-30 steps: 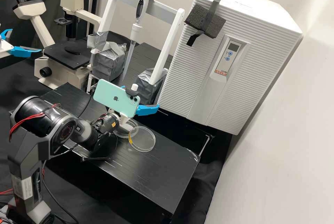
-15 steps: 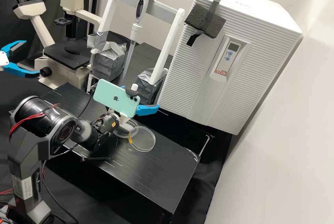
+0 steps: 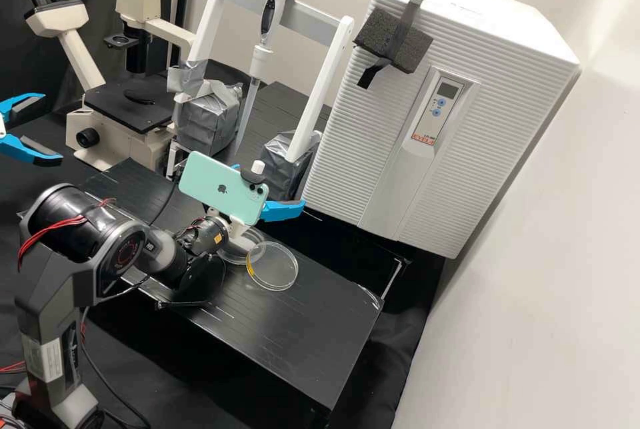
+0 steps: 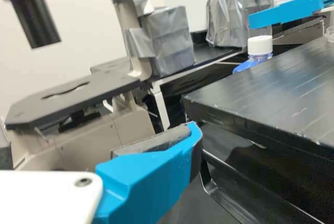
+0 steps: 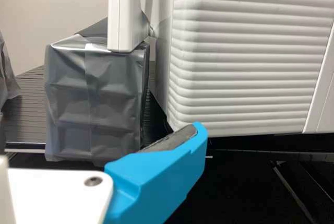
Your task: Open the bottle
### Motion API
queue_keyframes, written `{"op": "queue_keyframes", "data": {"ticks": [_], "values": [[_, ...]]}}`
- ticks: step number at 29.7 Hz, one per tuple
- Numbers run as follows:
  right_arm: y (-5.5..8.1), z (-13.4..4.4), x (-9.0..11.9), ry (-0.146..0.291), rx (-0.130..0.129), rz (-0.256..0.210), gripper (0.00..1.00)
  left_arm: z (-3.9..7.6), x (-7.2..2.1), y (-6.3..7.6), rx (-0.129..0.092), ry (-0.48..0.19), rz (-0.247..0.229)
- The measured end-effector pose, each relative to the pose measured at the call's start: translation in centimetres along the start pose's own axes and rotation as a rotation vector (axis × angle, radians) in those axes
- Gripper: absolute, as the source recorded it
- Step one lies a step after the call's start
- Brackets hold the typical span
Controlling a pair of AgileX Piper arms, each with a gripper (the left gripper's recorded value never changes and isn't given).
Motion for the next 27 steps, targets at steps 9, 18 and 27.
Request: {"op": "queue_keyframes", "data": {"ticks": [9, 18, 27], "values": [[0.0, 0.0, 0.0, 0.000, 0.000, 0.000, 1.00, -1.0, -1.07, -0.8, -0.150, 0.063, -0.022], [0.0, 0.0, 0.0, 0.000, 0.000, 0.000, 1.00, 0.1, -0.86, -2.3, -0.239, 0.026, -0.077], [0.0, 0.0, 0.0, 0.000, 0.000, 0.000, 1.00, 1.2, -0.28, -2.4, -0.240, -0.027, -0.088]]}}
